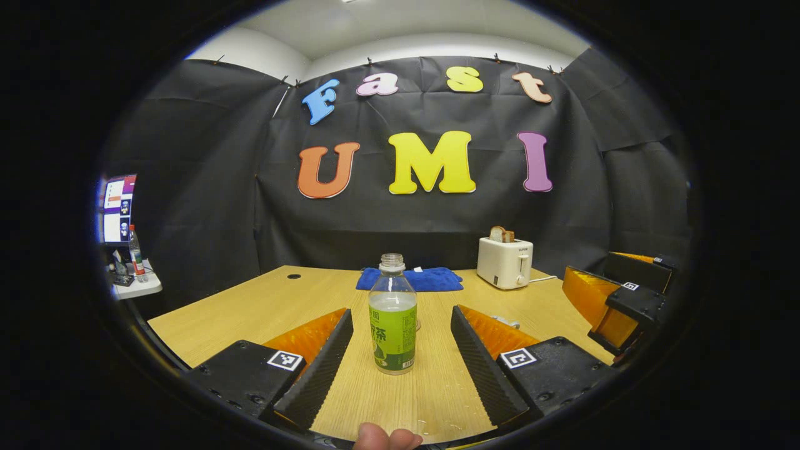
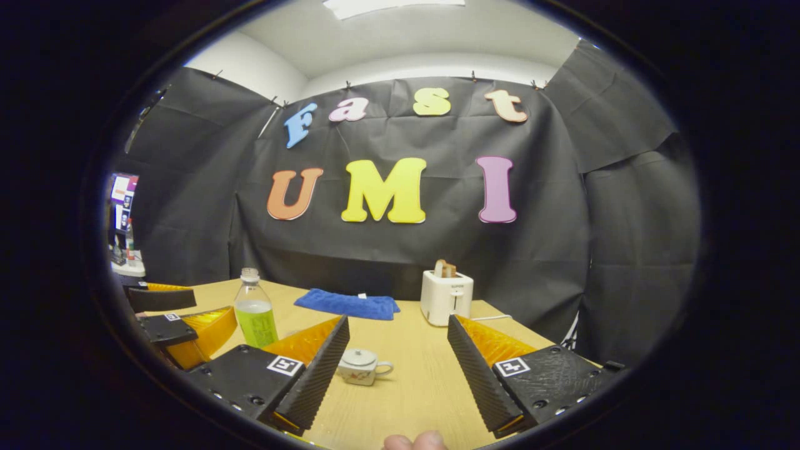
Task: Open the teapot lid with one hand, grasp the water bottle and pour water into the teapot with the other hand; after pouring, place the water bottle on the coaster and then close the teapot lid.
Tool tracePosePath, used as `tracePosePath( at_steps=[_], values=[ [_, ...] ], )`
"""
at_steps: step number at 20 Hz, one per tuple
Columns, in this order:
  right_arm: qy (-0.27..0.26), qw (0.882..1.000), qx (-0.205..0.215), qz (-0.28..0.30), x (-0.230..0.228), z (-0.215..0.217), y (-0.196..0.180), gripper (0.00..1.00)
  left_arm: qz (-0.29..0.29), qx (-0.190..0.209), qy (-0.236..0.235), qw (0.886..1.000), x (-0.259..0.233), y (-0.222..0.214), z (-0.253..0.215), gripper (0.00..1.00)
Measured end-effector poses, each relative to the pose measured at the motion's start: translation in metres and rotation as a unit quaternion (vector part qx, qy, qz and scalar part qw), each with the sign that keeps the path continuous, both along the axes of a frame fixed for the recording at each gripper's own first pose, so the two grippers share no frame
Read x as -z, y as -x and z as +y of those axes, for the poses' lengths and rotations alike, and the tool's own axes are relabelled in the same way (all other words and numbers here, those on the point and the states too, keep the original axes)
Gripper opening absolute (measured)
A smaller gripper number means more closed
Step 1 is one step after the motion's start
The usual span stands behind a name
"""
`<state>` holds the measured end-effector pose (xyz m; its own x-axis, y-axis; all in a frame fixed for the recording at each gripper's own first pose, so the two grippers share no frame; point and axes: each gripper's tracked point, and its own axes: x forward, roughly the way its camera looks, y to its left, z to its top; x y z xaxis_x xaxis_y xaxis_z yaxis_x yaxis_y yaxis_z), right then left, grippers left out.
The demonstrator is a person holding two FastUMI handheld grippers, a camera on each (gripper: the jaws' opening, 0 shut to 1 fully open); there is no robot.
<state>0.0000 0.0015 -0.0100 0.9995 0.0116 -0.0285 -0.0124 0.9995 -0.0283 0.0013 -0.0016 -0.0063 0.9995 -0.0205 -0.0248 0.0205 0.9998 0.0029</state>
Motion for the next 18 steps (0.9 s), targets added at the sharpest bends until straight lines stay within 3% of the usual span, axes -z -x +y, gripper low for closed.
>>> tracePosePath(
  at_steps=[10, 18],
  values=[
    [-0.002, 1.000, -0.008, 0.013, 0.010, 0.007, -0.013, 0.95, 0.004, -0.003, 0.000, 1.000, 0.002, -0.001, 0.003, 0.99],
    [0.002, 0.999, -0.024, 0.048, 0.039, 0.027, -0.046, 0.97, 0.006, -0.009, 0.000, 1.000, 0.001, -0.003, 0.013, 0.98]
  ],
)
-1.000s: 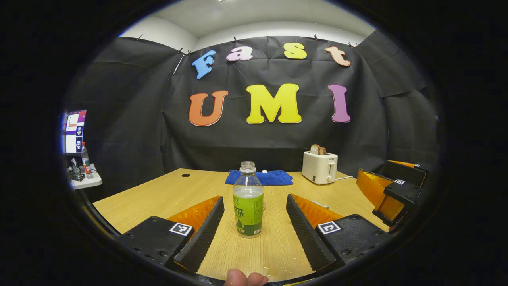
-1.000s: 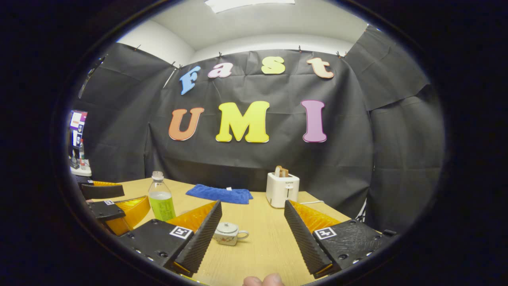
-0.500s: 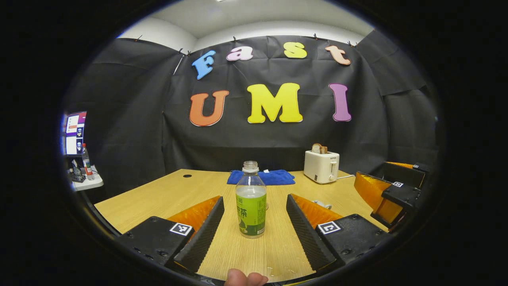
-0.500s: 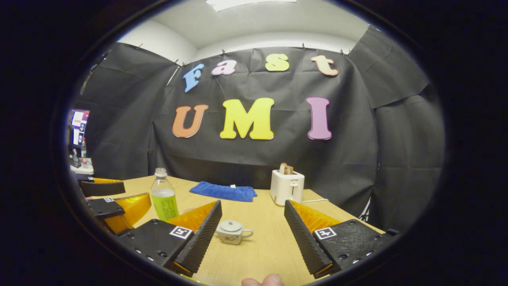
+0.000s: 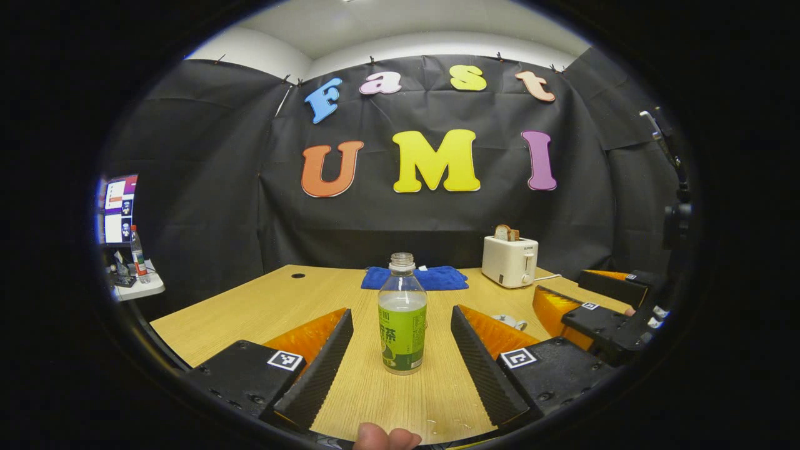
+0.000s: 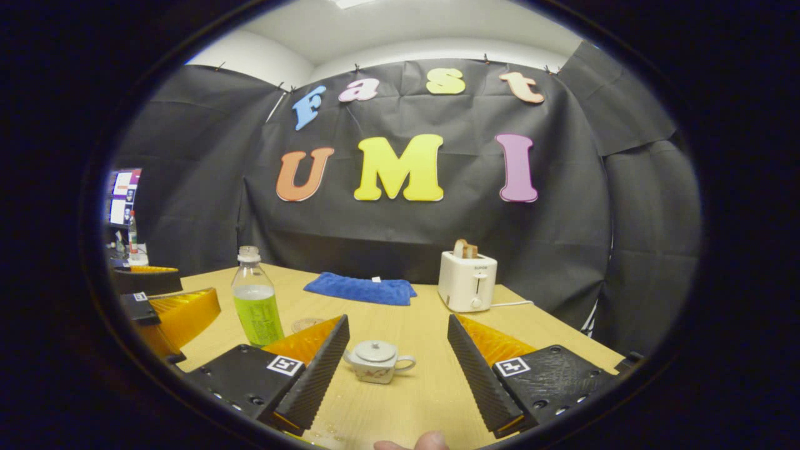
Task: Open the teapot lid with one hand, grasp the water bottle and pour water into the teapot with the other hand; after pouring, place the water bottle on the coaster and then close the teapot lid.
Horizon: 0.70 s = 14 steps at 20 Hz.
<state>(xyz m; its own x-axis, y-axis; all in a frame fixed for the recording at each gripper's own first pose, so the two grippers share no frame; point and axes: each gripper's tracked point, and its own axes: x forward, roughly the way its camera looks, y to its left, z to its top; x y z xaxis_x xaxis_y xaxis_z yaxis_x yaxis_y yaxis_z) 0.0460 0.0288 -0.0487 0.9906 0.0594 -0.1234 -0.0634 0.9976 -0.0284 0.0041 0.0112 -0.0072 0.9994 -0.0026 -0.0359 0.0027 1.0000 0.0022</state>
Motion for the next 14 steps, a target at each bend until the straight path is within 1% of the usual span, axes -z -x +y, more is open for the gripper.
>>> tracePosePath(
  at_steps=[3, 5, 7, 8, 12, 13, 14],
  values=[
    [-0.002, 1.000, -0.003, 0.015, 0.013, 0.007, -0.015, 0.97, -0.001, -0.010, -0.004, 1.000, 0.000, -0.002, 0.011, 0.98],
    [-0.004, 1.000, -0.004, 0.024, 0.019, 0.011, -0.024, 0.95, -0.001, -0.016, -0.004, 1.000, 0.000, -0.003, 0.017, 0.99],
    [-0.002, 1.000, -0.004, 0.031, 0.026, 0.015, -0.033, 0.97, 0.001, -0.021, -0.001, 1.000, 0.001, -0.005, 0.021, 0.99],
    [-0.002, 0.999, -0.003, 0.033, 0.029, 0.016, -0.037, 0.95, 0.002, -0.023, -0.001, 1.000, 0.002, -0.005, 0.024, 0.99],
    [0.004, 0.999, -0.003, 0.047, 0.041, 0.023, -0.054, 0.96, 0.005, -0.027, -0.002, 1.000, 0.004, -0.007, 0.030, 0.98],
    [0.003, 0.999, -0.006, 0.049, 0.044, 0.026, -0.059, 0.94, 0.006, -0.028, -0.003, 1.000, 0.005, -0.008, 0.032, 0.98],
    [0.006, 0.999, -0.006, 0.051, 0.045, 0.027, -0.061, 0.94, 0.007, -0.030, -0.003, 1.000, 0.005, -0.007, 0.032, 0.98]
  ],
)
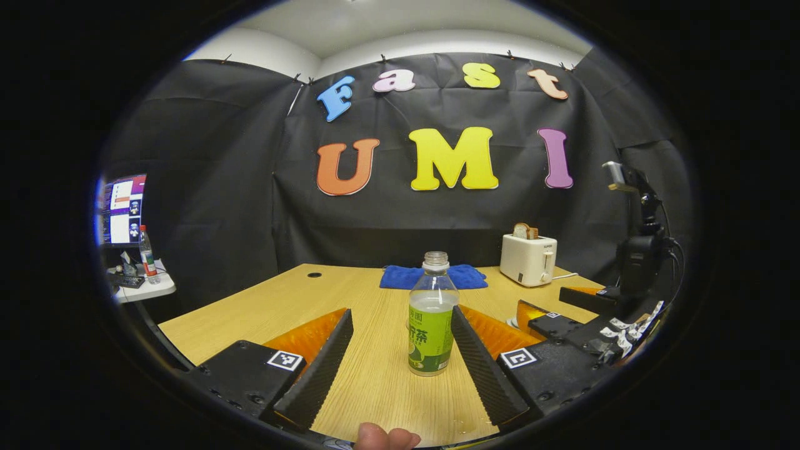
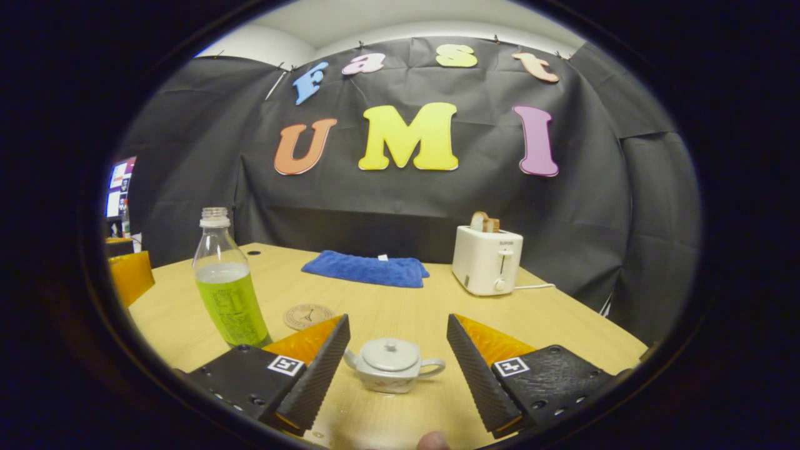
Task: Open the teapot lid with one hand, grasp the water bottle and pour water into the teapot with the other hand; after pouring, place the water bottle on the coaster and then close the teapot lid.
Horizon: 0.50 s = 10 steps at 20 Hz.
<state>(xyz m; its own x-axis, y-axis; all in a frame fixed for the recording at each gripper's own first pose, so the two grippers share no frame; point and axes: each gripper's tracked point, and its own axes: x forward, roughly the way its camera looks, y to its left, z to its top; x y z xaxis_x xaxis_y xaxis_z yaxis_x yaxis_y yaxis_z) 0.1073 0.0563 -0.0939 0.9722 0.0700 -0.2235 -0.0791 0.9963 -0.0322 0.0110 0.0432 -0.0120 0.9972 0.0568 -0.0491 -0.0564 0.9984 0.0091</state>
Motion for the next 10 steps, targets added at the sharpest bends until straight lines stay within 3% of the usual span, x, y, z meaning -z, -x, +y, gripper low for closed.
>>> tracePosePath(
  at_steps=[3, 10],
  values=[
    [0.004, 1.000, 0.003, 0.010, 0.009, 0.002, -0.008, 0.84, -0.002, 0.000, 0.001, 1.000, -0.002, 0.000, 0.004, 0.99],
    [0.011, 0.999, 0.000, 0.038, 0.024, 0.009, -0.019, 0.37, 0.000, -0.003, 0.004, 1.000, -0.002, 0.001, 0.008, 0.99]
  ],
)
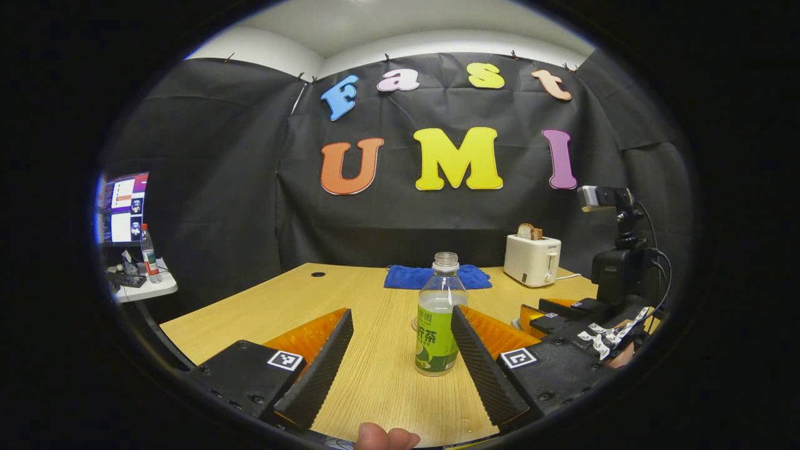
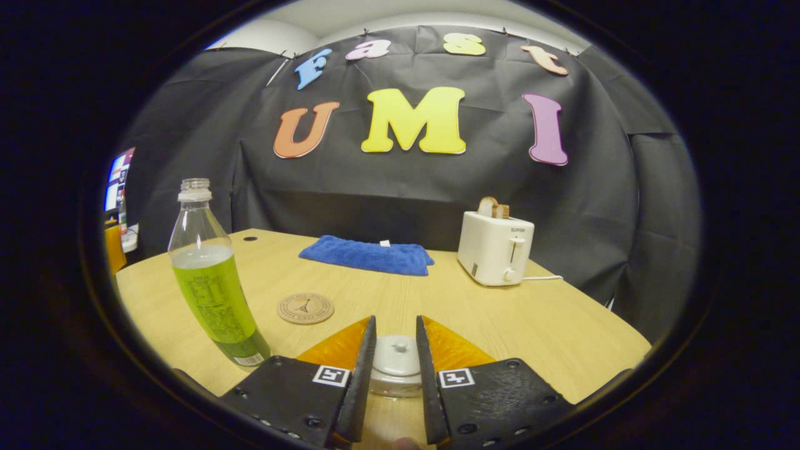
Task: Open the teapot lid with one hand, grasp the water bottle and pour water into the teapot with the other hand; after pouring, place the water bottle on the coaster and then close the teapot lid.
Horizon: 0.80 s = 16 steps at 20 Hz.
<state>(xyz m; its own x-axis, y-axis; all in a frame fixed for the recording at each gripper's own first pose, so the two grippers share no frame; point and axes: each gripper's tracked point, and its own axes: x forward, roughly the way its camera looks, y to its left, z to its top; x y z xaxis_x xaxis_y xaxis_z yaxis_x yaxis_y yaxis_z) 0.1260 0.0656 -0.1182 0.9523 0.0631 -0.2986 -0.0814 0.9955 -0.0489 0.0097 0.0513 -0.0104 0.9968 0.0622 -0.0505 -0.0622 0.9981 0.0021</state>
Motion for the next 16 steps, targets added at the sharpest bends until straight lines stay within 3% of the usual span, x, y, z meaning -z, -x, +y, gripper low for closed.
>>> tracePosePath(
  at_steps=[2, 3, 4, 6, 8, 10, 12, 16],
  values=[
    [-0.002, 1.000, -0.003, 0.009, 0.006, 0.002, 0.000, 0.37, 0.000, -0.001, -0.002, 1.000, 0.000, -0.001, 0.000, 0.98],
    [-0.003, 1.000, -0.002, 0.009, 0.005, 0.002, 0.000, 0.46, 0.001, -0.001, -0.002, 1.000, 0.000, -0.001, 0.001, 0.99],
    [-0.004, 1.000, -0.003, 0.012, 0.005, 0.003, -0.001, 0.38, 0.001, -0.001, -0.001, 1.000, 0.001, -0.001, 0.001, 0.98],
    [-0.003, 1.000, -0.001, 0.008, -0.001, 0.001, 0.002, 0.39, 0.002, -0.002, -0.001, 1.000, 0.002, -0.001, 0.002, 0.98],
    [-0.007, 1.000, 0.000, 0.015, 0.007, 0.002, -0.001, 0.18, 0.002, -0.001, 0.000, 1.000, 0.002, -0.002, 0.003, 0.99],
    [-0.001, 1.000, 0.002, 0.013, 0.007, 0.000, -0.007, 0.18, 0.001, -0.001, 0.001, 1.000, 0.001, -0.002, 0.001, 0.99],
    [-0.010, 1.000, 0.001, 0.011, 0.006, -0.003, -0.002, 0.01, 0.002, 0.001, 0.002, 1.000, 0.002, -0.002, 0.002, 0.98],
    [-0.014, 1.000, -0.012, -0.001, -0.002, 0.000, -0.002, 0.00, 0.002, 0.007, 0.007, 1.000, 0.005, -0.003, -0.003, 0.99]
  ],
)
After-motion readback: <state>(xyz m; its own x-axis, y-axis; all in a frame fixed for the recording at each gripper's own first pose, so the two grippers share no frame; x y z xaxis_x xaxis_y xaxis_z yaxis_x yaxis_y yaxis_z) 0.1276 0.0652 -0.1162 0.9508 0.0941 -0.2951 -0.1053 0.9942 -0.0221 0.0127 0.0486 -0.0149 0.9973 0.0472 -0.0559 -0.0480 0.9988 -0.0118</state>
